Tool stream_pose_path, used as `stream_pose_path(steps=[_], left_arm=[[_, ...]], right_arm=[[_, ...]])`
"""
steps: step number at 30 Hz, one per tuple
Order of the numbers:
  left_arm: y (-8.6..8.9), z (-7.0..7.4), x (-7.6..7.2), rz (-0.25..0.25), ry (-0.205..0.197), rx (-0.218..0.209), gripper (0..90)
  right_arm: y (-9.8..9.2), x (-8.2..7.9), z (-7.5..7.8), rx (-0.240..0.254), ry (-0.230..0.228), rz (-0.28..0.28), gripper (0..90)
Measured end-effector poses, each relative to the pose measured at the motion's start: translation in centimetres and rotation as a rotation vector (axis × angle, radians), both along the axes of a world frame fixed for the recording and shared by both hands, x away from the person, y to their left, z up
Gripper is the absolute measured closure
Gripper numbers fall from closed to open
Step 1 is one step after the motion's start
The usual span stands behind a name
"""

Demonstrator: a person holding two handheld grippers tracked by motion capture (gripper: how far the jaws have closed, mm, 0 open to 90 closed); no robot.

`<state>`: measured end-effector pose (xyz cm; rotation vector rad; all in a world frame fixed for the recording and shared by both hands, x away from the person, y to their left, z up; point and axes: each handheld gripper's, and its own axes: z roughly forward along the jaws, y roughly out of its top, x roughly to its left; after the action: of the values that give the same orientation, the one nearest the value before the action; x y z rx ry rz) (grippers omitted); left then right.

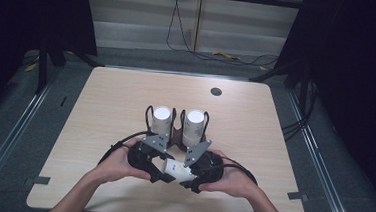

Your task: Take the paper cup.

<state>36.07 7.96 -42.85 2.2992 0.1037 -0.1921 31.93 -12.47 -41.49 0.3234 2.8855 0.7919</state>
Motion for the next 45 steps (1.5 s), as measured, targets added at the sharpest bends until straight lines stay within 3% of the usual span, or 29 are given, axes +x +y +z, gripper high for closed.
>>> stream_pose_path(steps=[5,9,13,17,21,26,27,30,31,32,33,36,37,45], left_arm=[[0.1,0.1,0.1,-0.007,0.022,-0.019,35.2],[0.2,0.2,0.1,-0.012,0.03,-0.032,35.8],[0.2,0.3,0.1,-0.011,0.033,-0.046,36.1],[0.3,0.5,0.1,-0.01,0.035,-0.068,36.0],[0.6,0.6,0.0,0.011,0.051,-0.104,36.0],[0.9,0.5,0.2,0.024,0.066,-0.163,36.0],[0.9,0.5,0.2,0.024,0.066,-0.163,36.0],[0.9,0.6,0.2,0.021,0.065,-0.175,36.1],[1.0,0.6,0.2,0.028,0.071,-0.192,36.1],[1.0,0.6,0.2,0.028,0.071,-0.192,36.1],[1.0,0.7,0.3,0.03,0.074,-0.204,36.1],[1.1,0.7,0.3,0.025,0.066,-0.213,36.2],[1.1,0.7,0.3,0.024,0.066,-0.228,36.1],[1.2,0.7,0.3,0.025,0.076,-0.277,36.1]], right_arm=[[-0.2,0.0,-0.1,0.031,0.004,-0.011,26.2],[-1.0,0.2,-0.2,0.107,0.015,-0.036,21.1],[-1.1,0.1,-0.1,0.125,0.009,-0.047,15.0],[-1.2,0.1,-0.1,0.141,0.011,-0.057,15.0],[-1.8,0.0,-0.1,0.189,0.012,-0.086,14.7],[-3.1,-0.3,0.2,0.292,0.011,-0.131,14.4],[-3.1,-0.3,0.2,0.292,0.011,-0.131,14.4],[-3.8,-0.4,0.4,0.356,0.012,-0.162,14.5],[-4.3,-0.4,0.6,0.419,0.012,-0.177,14.4],[-4.3,-0.4,0.6,0.419,0.012,-0.177,14.4],[-4.7,-0.4,0.8,0.456,0.021,-0.191,14.2],[-4.9,-0.4,0.8,0.481,0.028,-0.201,14.2],[-5.2,-0.3,0.6,0.512,0.043,-0.209,14.2],[-5.3,-0.3,0.2,0.577,0.062,-0.226,14.1]])
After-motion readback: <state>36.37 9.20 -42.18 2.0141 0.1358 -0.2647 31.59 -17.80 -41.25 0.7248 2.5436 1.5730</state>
